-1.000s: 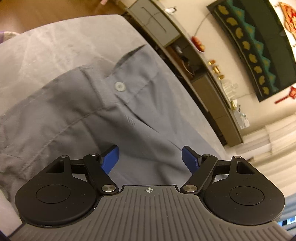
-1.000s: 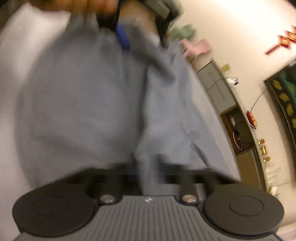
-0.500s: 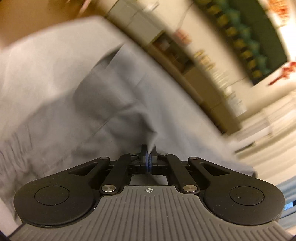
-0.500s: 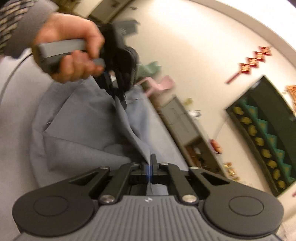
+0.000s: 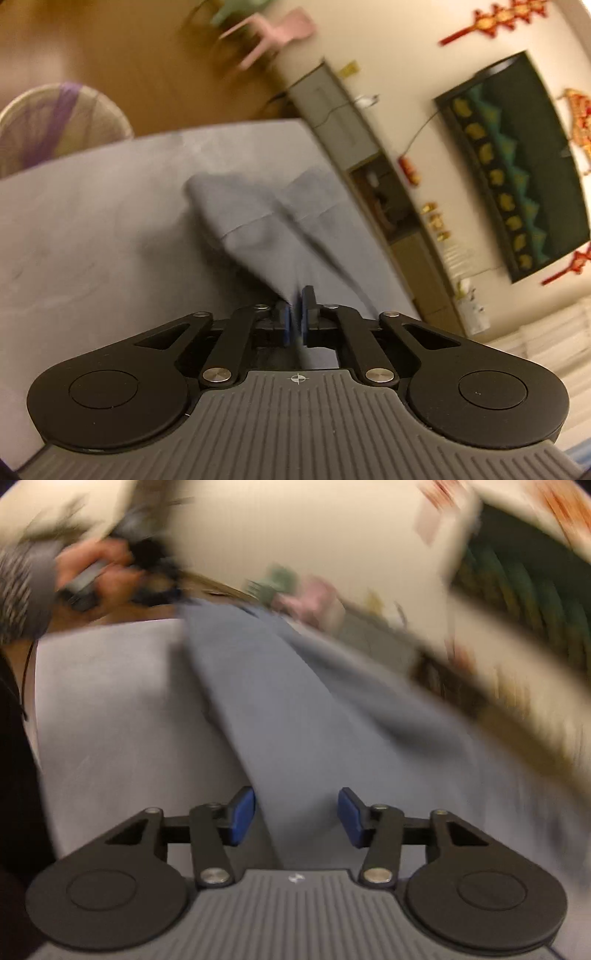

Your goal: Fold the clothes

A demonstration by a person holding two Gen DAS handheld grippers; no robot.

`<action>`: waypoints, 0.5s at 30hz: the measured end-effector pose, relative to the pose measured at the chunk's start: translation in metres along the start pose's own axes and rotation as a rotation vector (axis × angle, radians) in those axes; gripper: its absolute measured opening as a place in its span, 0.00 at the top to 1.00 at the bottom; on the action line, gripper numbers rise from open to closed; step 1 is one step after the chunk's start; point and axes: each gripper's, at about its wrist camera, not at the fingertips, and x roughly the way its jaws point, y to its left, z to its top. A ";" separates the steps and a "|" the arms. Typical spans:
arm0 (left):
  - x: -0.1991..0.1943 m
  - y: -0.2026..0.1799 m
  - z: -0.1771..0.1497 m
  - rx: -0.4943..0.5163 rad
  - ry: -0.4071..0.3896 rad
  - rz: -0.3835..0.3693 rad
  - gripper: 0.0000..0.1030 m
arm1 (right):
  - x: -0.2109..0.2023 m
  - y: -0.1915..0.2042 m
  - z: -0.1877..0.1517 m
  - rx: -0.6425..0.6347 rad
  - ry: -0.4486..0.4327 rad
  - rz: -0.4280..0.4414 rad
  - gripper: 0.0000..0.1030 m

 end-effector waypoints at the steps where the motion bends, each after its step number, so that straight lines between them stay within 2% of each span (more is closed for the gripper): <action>1: 0.002 -0.001 -0.002 0.002 0.009 0.021 1.00 | -0.013 -0.025 -0.015 0.092 0.032 -0.007 0.47; 3: 0.008 -0.013 -0.010 0.023 0.028 0.058 0.66 | -0.051 -0.088 -0.051 0.305 0.068 -0.120 0.40; 4: 0.014 -0.022 -0.015 0.034 0.033 0.067 0.63 | -0.071 -0.120 -0.069 0.405 0.082 -0.197 0.34; 6: 0.023 -0.040 -0.025 0.067 0.039 0.065 0.53 | -0.119 -0.186 -0.113 0.618 0.106 -0.387 0.30; 7: 0.026 -0.047 -0.029 0.085 0.042 0.066 0.52 | -0.141 -0.219 -0.133 0.706 0.117 -0.463 0.28; 8: 0.029 -0.053 -0.032 0.100 0.044 0.067 0.52 | -0.161 -0.252 -0.150 0.852 0.135 -0.499 0.28; 9: 0.031 -0.060 -0.035 0.111 0.048 0.070 0.52 | -0.172 -0.276 -0.158 0.889 0.146 -0.486 0.27; 10: 0.031 -0.066 -0.039 0.109 0.052 0.074 0.52 | -0.183 -0.301 -0.167 0.925 0.157 -0.472 0.19; 11: 0.032 -0.068 -0.039 0.100 0.052 0.077 0.52 | -0.182 -0.322 -0.171 0.888 0.203 -0.498 0.16; 13: 0.034 -0.069 -0.039 0.080 0.050 0.078 0.53 | -0.166 -0.347 -0.182 0.870 0.335 -0.541 0.17; 15: 0.035 -0.069 -0.038 0.069 0.049 0.079 0.55 | -0.131 -0.349 -0.192 0.829 0.456 -0.448 0.18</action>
